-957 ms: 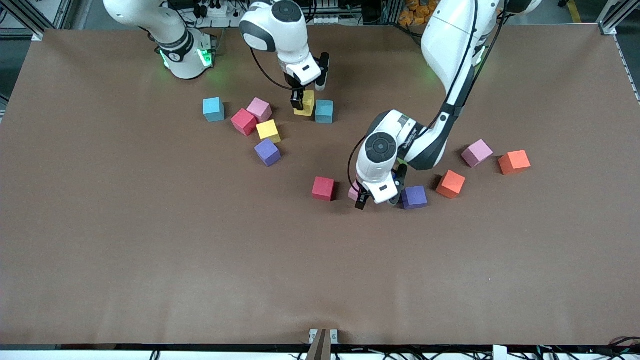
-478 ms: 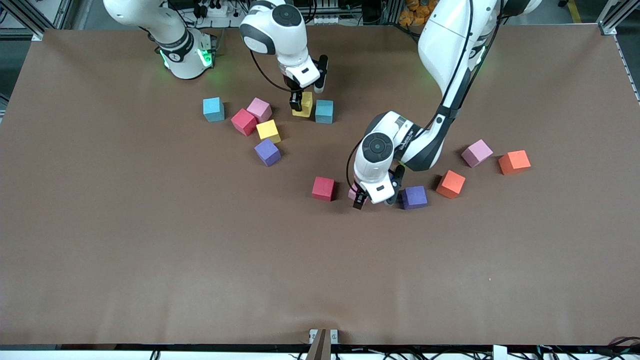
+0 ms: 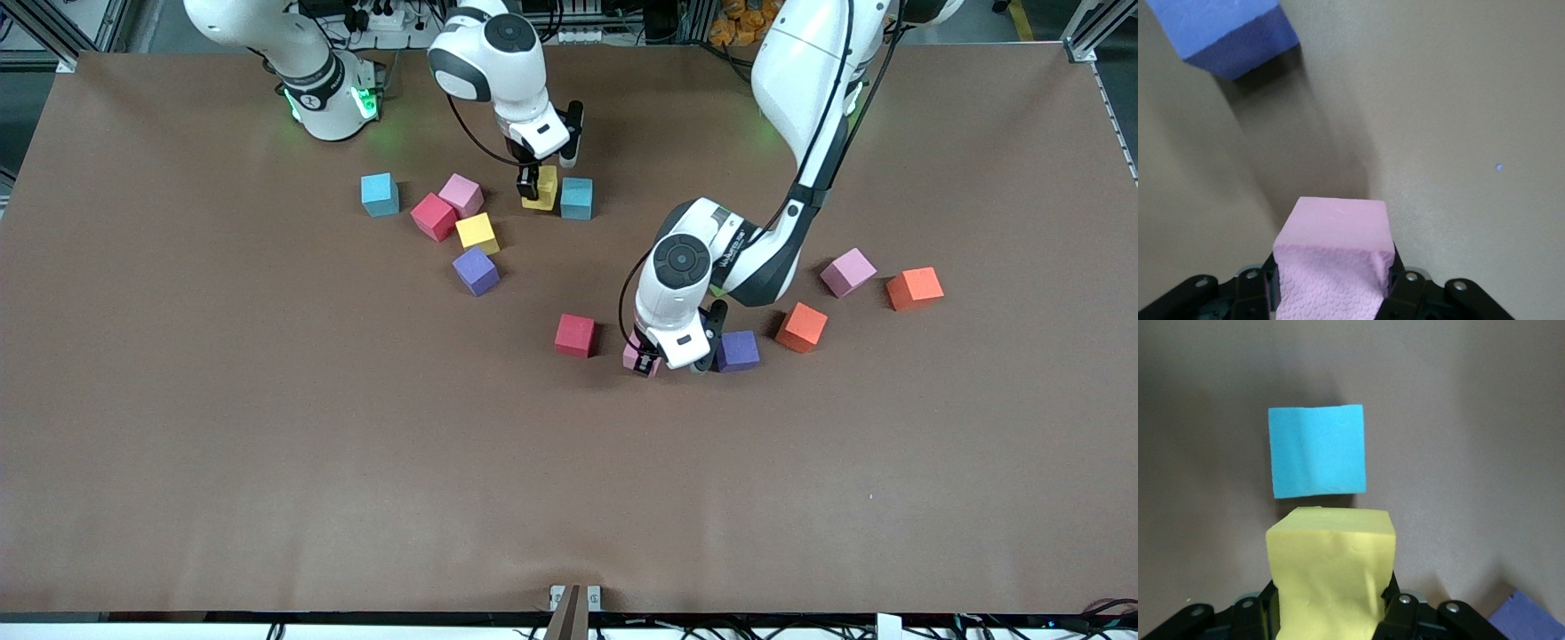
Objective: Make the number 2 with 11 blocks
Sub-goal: 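Grasp the pink block with the left gripper while the right gripper rises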
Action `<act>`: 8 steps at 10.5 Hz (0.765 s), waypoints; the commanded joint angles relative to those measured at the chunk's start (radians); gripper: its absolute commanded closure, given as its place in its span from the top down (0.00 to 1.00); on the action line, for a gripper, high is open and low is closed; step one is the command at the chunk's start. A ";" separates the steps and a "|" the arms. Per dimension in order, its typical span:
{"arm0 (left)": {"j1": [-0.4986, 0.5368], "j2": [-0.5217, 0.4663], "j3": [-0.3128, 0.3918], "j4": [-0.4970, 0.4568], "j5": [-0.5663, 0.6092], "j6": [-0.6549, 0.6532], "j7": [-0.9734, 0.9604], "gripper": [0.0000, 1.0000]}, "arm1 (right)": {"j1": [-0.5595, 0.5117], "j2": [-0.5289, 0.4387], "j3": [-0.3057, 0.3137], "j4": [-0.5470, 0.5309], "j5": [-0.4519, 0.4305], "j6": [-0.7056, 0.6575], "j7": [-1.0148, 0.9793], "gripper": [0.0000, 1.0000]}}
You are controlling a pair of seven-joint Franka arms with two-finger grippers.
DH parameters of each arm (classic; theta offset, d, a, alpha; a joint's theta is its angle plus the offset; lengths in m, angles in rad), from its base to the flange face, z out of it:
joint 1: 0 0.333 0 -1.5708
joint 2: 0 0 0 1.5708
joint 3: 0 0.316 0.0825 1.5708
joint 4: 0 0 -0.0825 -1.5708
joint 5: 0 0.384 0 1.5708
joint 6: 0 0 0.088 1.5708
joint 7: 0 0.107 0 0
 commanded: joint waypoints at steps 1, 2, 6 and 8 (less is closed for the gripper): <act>0.031 -0.063 0.000 -0.007 0.026 -0.088 0.074 0.54 | 0.011 0.008 -0.004 -0.006 -0.015 0.019 -0.003 0.52; 0.042 -0.090 0.002 0.002 0.020 -0.138 0.121 0.54 | 0.011 0.010 -0.003 -0.006 -0.015 0.019 -0.003 0.52; 0.085 -0.135 -0.005 0.007 0.012 -0.199 0.132 0.54 | 0.011 0.031 -0.003 -0.006 -0.017 0.037 -0.003 0.52; 0.120 -0.155 -0.008 0.007 0.012 -0.219 0.157 0.55 | 0.013 0.036 -0.003 -0.006 -0.017 0.037 -0.004 0.52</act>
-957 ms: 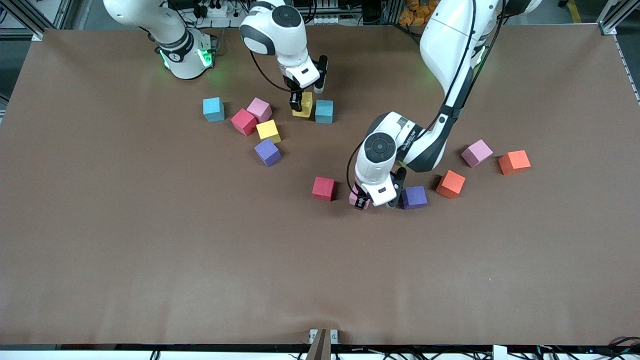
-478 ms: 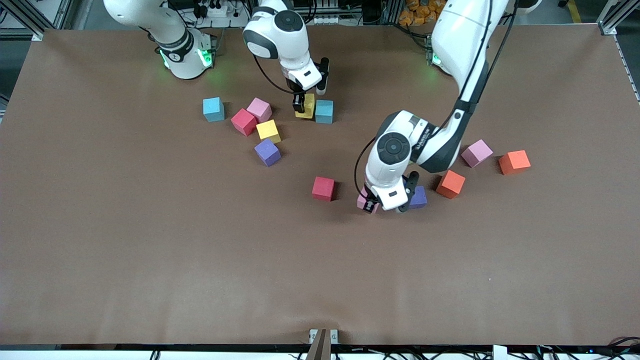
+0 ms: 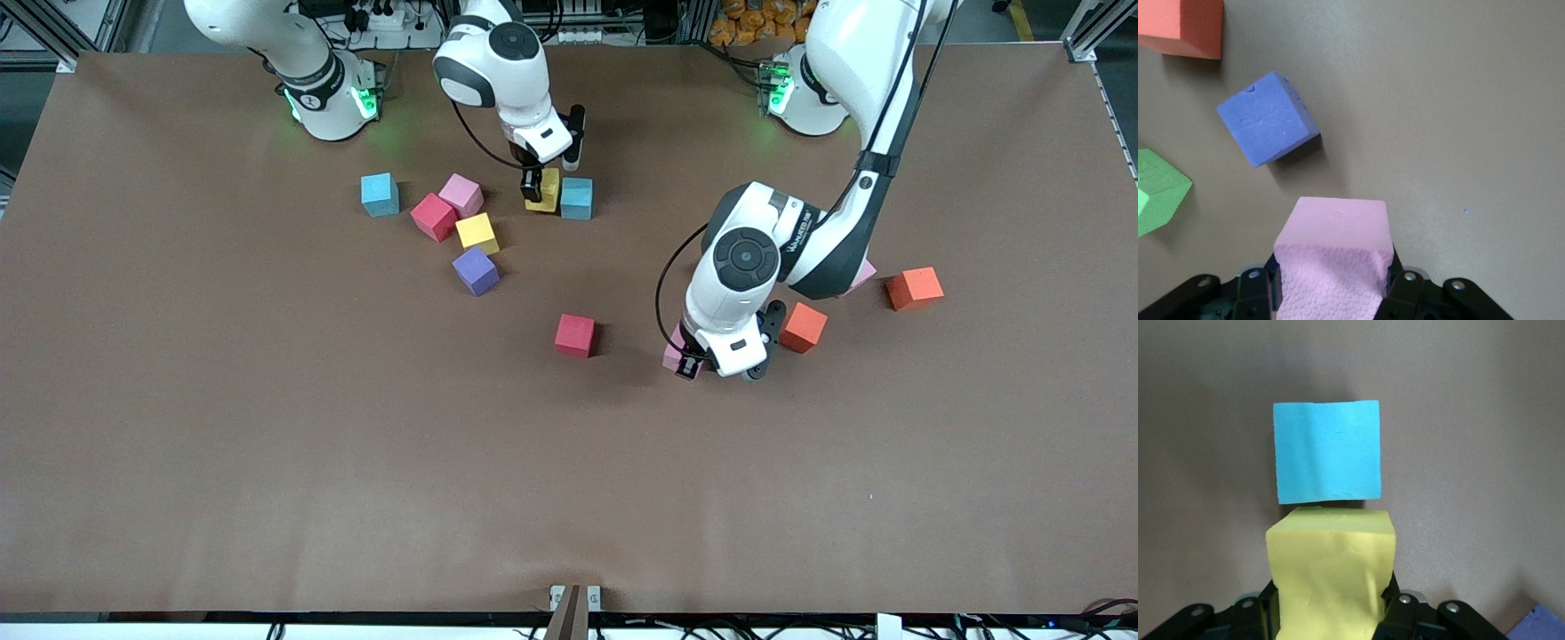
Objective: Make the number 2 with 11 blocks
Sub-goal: 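Grasp the pink block with the left gripper while the right gripper rises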
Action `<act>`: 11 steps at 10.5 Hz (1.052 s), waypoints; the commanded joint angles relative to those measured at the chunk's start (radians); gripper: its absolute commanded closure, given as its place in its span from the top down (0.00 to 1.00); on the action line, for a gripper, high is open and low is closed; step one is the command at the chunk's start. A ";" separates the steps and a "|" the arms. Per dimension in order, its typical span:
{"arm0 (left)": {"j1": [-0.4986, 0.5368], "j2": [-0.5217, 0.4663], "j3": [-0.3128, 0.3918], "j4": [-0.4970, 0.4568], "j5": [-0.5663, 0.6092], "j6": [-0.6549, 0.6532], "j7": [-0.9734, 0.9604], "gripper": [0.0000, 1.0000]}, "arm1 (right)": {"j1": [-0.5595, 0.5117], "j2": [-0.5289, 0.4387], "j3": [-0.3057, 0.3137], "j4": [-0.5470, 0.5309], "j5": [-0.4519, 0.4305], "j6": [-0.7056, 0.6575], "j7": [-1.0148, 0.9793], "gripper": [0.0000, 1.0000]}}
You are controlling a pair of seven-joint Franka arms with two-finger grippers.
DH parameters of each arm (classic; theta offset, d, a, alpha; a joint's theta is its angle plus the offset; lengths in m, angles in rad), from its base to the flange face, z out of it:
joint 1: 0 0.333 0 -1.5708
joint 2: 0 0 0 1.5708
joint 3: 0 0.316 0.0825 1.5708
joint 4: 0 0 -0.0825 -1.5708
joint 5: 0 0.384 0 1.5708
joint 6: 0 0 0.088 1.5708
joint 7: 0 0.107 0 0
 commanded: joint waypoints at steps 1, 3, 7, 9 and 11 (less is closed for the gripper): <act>0.030 -0.049 -0.011 -0.005 0.009 -0.050 0.034 0.55 | 0.008 0.009 -0.003 -0.005 -0.017 0.015 -0.004 0.52; 0.030 -0.092 -0.014 -0.008 -0.020 -0.100 0.033 0.55 | 0.008 0.023 -0.003 -0.005 -0.017 0.035 -0.004 0.52; 0.041 -0.196 -0.014 -0.112 -0.138 -0.174 0.011 0.52 | 0.016 0.046 -0.005 -0.004 -0.018 0.060 -0.004 0.52; 0.032 -0.245 -0.014 -0.185 -0.137 -0.171 -0.047 0.53 | 0.016 0.047 -0.005 -0.004 -0.018 0.060 -0.004 0.55; 0.025 -0.253 -0.055 -0.216 -0.137 -0.167 -0.138 0.52 | 0.014 0.050 -0.005 -0.004 -0.018 0.071 -0.004 0.63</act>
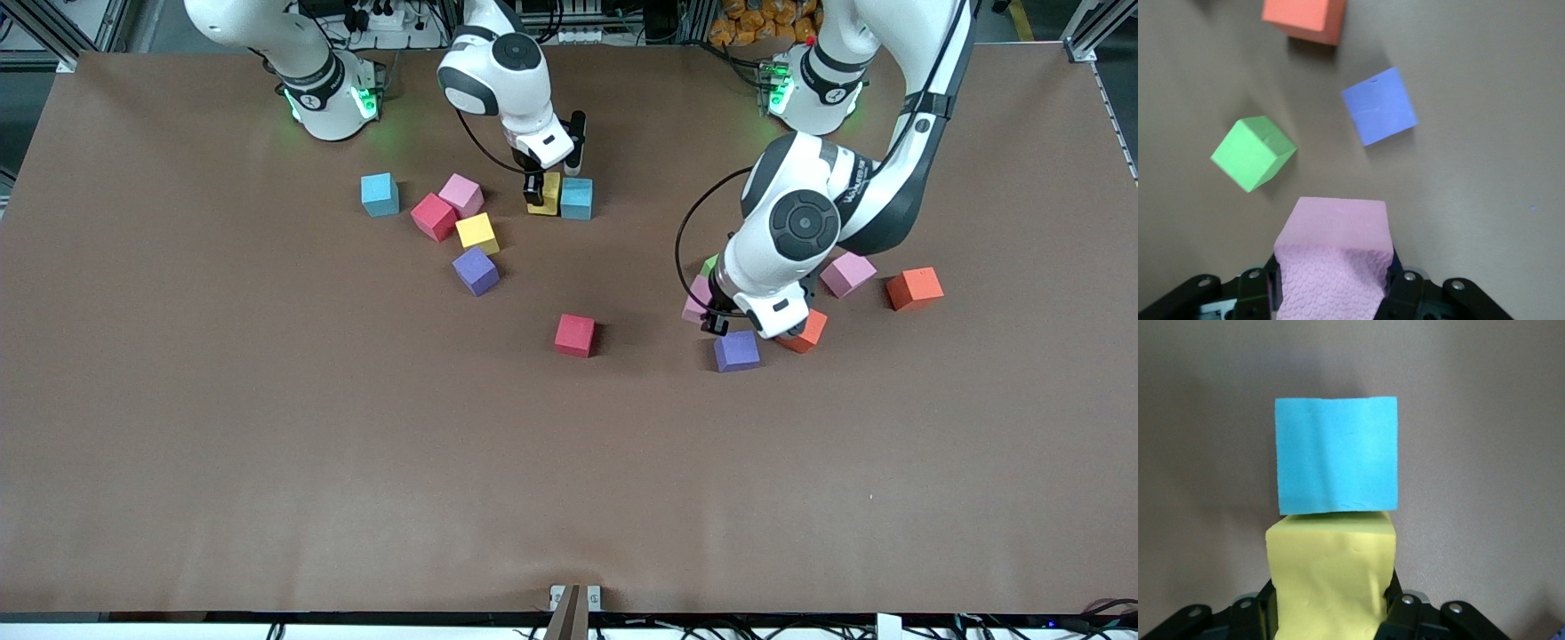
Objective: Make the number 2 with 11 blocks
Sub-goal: 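Carry the pink block with the left gripper to beside the cyan block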
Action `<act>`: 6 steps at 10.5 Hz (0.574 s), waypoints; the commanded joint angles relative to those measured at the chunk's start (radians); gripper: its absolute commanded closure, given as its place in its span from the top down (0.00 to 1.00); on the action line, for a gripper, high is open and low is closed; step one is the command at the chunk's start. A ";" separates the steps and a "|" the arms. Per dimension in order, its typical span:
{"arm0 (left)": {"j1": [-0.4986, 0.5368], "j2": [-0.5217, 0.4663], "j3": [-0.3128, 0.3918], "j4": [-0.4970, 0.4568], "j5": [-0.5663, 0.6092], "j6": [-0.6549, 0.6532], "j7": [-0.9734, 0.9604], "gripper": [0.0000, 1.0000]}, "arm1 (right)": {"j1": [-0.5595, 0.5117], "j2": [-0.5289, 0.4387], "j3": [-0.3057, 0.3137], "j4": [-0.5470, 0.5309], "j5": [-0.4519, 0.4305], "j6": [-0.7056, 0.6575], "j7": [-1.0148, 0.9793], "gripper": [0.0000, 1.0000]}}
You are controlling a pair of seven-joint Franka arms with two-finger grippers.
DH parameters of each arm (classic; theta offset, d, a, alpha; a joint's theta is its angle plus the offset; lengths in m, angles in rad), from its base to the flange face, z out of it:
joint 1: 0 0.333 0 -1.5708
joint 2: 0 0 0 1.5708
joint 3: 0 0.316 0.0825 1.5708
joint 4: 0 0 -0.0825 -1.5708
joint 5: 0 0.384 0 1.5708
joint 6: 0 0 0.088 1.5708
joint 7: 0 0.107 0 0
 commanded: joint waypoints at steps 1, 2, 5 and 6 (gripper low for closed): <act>-0.005 -0.039 -0.059 -0.082 -0.011 0.008 -0.120 0.52 | 0.009 0.002 -0.006 -0.002 -0.017 0.014 0.002 0.71; -0.002 -0.043 -0.082 -0.097 -0.009 0.011 -0.167 0.52 | 0.008 0.002 -0.006 -0.002 -0.017 0.014 0.002 0.74; -0.002 -0.065 -0.135 -0.174 -0.009 0.106 -0.306 0.51 | 0.008 0.002 -0.006 -0.002 -0.017 0.014 0.002 0.78; -0.002 -0.085 -0.146 -0.224 -0.009 0.145 -0.311 0.51 | 0.008 -0.002 -0.006 -0.002 -0.017 0.012 0.002 0.78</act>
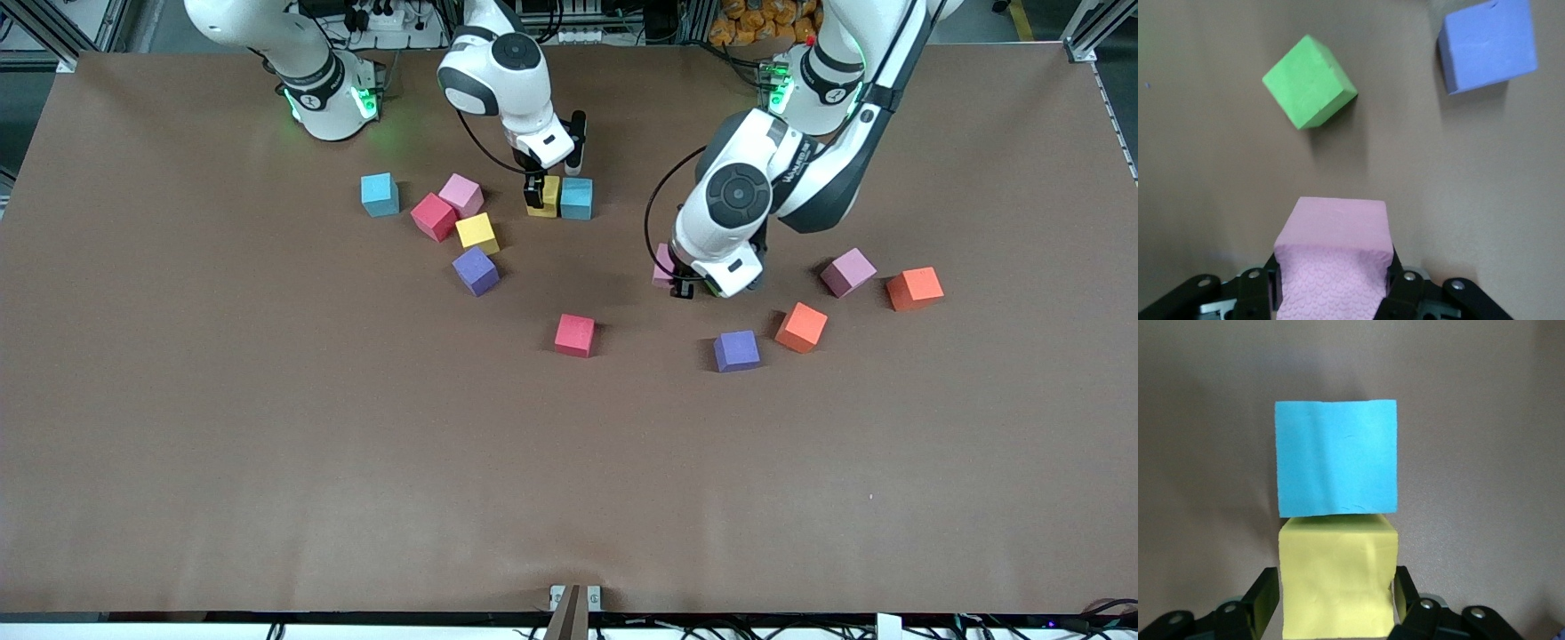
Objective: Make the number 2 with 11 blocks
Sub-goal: 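Carry the pink block with the left gripper to beside the cyan block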
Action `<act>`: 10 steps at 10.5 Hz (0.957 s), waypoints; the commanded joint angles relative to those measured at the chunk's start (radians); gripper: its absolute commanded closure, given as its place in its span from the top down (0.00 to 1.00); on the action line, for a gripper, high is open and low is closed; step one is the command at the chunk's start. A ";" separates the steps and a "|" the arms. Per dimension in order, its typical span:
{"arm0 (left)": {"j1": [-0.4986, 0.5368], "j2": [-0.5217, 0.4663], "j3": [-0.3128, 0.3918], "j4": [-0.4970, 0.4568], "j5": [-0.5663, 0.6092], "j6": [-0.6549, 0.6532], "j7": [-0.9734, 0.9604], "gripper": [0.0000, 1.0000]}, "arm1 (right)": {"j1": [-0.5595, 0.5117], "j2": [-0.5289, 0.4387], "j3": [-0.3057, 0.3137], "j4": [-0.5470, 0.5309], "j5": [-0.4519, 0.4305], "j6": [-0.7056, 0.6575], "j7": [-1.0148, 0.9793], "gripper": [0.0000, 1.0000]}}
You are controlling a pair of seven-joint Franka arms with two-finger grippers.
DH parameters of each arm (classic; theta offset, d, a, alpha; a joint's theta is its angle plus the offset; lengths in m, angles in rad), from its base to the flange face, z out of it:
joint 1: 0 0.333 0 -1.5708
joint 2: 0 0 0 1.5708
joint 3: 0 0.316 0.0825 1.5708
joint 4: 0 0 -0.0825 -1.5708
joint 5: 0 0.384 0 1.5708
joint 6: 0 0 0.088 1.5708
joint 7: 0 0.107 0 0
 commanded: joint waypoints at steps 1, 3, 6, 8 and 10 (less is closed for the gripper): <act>0.005 -0.088 -0.036 -0.168 -0.011 0.113 -0.038 0.51 | 0.009 -0.022 -0.006 -0.002 -0.017 -0.002 0.004 0.78; 0.005 -0.148 -0.078 -0.309 -0.009 0.232 -0.093 0.51 | 0.006 -0.094 -0.006 0.001 -0.017 -0.078 0.015 0.81; 0.002 -0.150 -0.127 -0.342 -0.009 0.268 -0.191 0.51 | -0.046 -0.247 -0.007 0.002 -0.008 -0.273 0.018 0.86; 0.001 -0.123 -0.156 -0.340 -0.009 0.331 -0.248 0.51 | -0.131 -0.347 -0.013 0.040 -0.002 -0.424 0.012 1.00; -0.044 -0.083 -0.159 -0.337 -0.009 0.380 -0.285 0.51 | -0.227 -0.363 -0.015 0.157 -0.002 -0.584 0.009 1.00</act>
